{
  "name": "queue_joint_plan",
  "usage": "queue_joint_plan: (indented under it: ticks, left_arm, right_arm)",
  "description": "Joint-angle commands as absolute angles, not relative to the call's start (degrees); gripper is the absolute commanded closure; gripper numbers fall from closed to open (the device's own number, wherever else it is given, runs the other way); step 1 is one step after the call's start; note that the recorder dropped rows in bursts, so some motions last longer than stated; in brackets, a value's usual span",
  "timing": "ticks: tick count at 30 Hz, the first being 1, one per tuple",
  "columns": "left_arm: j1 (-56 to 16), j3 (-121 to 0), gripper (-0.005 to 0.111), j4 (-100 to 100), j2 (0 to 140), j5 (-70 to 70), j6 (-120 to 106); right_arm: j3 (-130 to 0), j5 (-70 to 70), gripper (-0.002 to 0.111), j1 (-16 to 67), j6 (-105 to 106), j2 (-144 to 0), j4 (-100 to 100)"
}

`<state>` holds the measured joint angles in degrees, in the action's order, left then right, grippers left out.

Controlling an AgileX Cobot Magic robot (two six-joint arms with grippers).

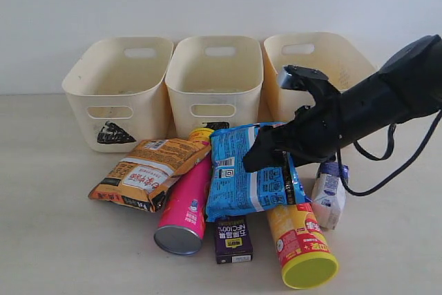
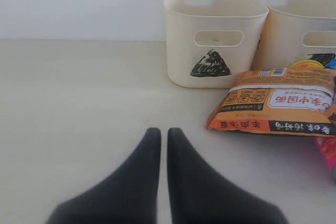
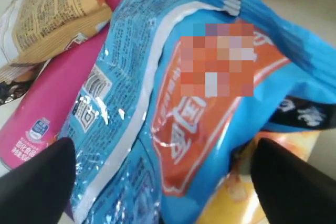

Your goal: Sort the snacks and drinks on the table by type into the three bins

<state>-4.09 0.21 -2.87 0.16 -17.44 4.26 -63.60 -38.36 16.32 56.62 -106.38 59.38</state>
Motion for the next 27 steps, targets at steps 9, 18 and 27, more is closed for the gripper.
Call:
queue_joint_plan:
  ticks: [9,18,27]
  left_arm:
    - [-4.02,0.0,0.103,-2.62,0.0,-17.0,4.65]
    - [-4.02,0.0,0.103,-2.62,0.0,-17.0,4.65]
    - [-4.02,0.0,0.103,-2.62,0.0,-17.0,4.65]
  right_arm:
    - [-64.11,-32.74,0.109,18.32,57.08,-106.71,60.13]
    - [-64.11,-35.2,0.109,18.32,57.08,-100.11,60.13]
    - [-64.11,-37.2,0.109,18.32,56.97,-93.91,58.94]
